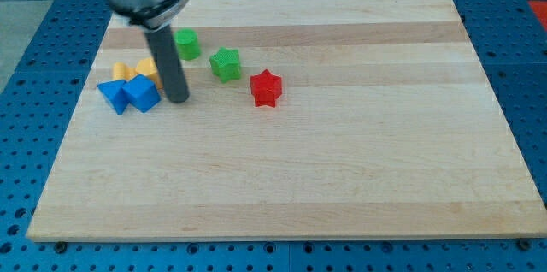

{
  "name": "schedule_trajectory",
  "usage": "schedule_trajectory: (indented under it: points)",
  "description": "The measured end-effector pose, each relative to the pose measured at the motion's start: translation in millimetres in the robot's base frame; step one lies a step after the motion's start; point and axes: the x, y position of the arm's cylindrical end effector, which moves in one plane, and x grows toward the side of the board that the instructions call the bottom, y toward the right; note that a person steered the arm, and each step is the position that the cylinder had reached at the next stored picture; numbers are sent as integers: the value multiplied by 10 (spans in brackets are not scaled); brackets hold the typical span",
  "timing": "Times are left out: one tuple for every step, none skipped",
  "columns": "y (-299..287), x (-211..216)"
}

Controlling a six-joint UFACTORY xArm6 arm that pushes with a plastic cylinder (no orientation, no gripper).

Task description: Push the blue triangle below the green star

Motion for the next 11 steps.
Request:
schedule_trajectory:
  points:
    - [-44,462]
    - [-1250,667]
    - [-1433,619]
    - [-1437,238]
    - [-1442,-616]
    - [-1326,-711]
    - [-851,-7]
    - [-657,173]
    - [-526,383]
    - [205,620]
    - [812,868]
